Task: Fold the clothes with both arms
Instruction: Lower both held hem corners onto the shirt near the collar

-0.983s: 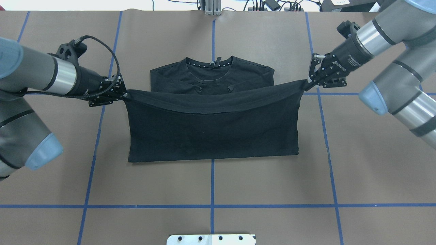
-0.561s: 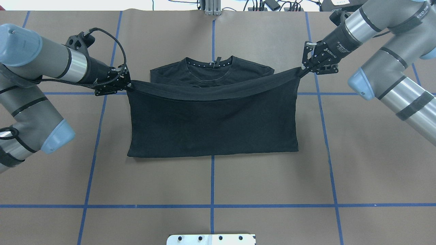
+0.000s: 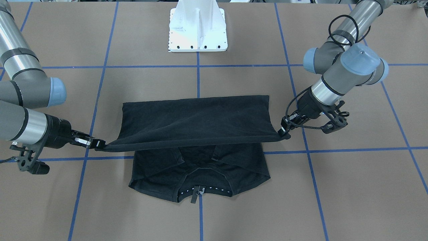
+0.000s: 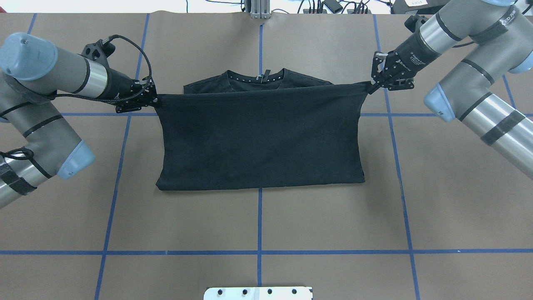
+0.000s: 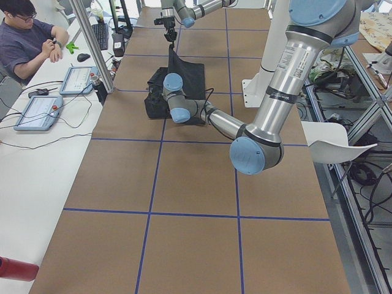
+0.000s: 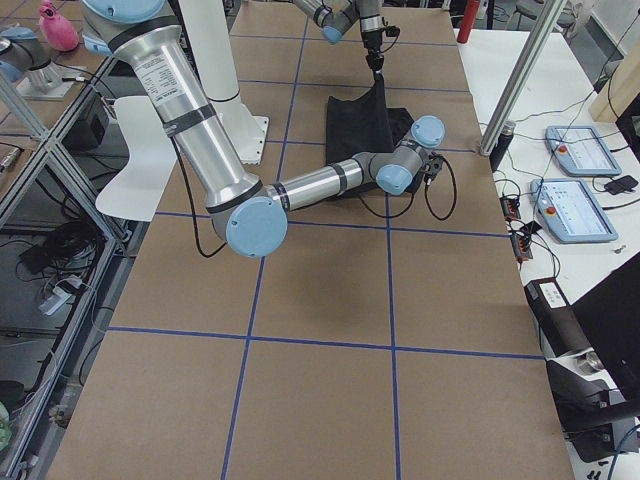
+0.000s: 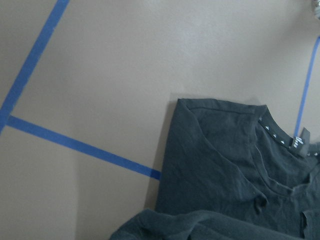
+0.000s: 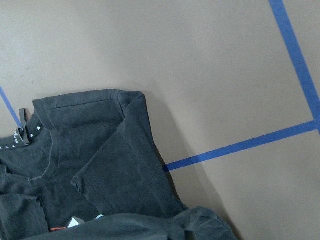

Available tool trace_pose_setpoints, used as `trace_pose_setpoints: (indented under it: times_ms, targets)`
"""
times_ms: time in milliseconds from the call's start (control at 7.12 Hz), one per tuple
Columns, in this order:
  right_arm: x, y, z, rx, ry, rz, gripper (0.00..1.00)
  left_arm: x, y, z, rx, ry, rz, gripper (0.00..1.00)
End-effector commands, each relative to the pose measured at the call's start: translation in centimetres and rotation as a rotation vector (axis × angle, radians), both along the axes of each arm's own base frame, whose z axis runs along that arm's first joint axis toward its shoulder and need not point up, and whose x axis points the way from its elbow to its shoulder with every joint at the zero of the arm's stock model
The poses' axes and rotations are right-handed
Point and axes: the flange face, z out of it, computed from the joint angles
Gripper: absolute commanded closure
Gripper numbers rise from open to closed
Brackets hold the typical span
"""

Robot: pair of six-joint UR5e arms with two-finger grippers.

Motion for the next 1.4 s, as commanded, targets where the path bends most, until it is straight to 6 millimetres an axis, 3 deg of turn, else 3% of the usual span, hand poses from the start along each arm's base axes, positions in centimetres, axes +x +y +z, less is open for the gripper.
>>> trace_pose_setpoints:
  times_ms: [0,140,421,702,983,1263]
  targets:
    - [-0.3,-0.6,-0.8,0.001,0.001,0.007,1.00,0.5,-0.8,-1.6,0.012,0.012,-0.003,1.00]
    - [-0.7,-1.2,-2.0,0.007,-0.004,0.008,1.00,0.5,-1.7,-2.9,0.020,0.019,-0.012,1.00]
    - [-1.4,-3.2,-3.4,0.014,-0.004,0.011,1.00,-0.7,-3.8,-3.2,0.016,0.013,-0.045,1.00]
    - [-0.4,-3.9,-3.9,0.019,-0.007,0.027,1.00,-1.3,-4.6,-3.3,0.015,0.011,-0.057,1.00]
    - [-0.5,-4.2,-2.4,0.001,0.011,0.035,1.00,0.1,-6.1,-3.2,-0.002,-0.002,-0.057,1.00]
    - [-0.6,-4.6,-0.2,-0.015,0.032,0.033,1.00,0.9,-6.8,-1.2,-0.017,-0.036,-0.079,1.00]
